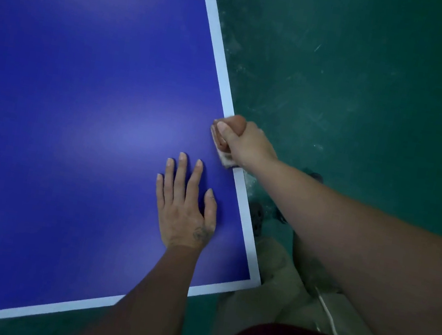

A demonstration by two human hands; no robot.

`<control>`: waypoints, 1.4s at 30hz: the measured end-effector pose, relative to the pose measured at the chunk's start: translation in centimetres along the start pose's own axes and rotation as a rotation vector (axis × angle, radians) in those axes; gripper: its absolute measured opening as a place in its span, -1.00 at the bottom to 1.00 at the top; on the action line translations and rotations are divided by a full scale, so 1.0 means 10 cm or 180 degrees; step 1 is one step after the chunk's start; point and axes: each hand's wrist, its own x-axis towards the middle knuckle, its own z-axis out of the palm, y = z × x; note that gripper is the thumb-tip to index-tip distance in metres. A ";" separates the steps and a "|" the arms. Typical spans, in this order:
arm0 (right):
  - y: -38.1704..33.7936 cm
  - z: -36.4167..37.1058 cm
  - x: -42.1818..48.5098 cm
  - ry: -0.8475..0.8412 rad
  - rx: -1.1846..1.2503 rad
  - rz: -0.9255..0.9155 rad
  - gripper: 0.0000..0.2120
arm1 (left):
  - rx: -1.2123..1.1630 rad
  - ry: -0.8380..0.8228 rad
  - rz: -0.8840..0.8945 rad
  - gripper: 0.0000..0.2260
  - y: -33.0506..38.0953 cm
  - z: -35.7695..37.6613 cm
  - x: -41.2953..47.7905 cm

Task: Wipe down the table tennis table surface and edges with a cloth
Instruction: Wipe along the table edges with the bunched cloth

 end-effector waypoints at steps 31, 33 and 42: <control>-1.64 -0.36 1.43 -0.0194 0.0197 0.0015 -0.31 | 0.0425 0.0674 -0.1249 -0.51 0.19 0.16 2.97; -1.65 -0.39 1.47 -0.0216 0.0200 -0.0004 -0.31 | 0.0429 0.0701 -0.1233 -0.51 0.19 0.16 2.97; -0.77 -0.31 0.66 -0.0359 0.0194 -0.0322 -0.24 | 0.0455 0.0678 -0.1197 -0.51 0.19 0.16 2.96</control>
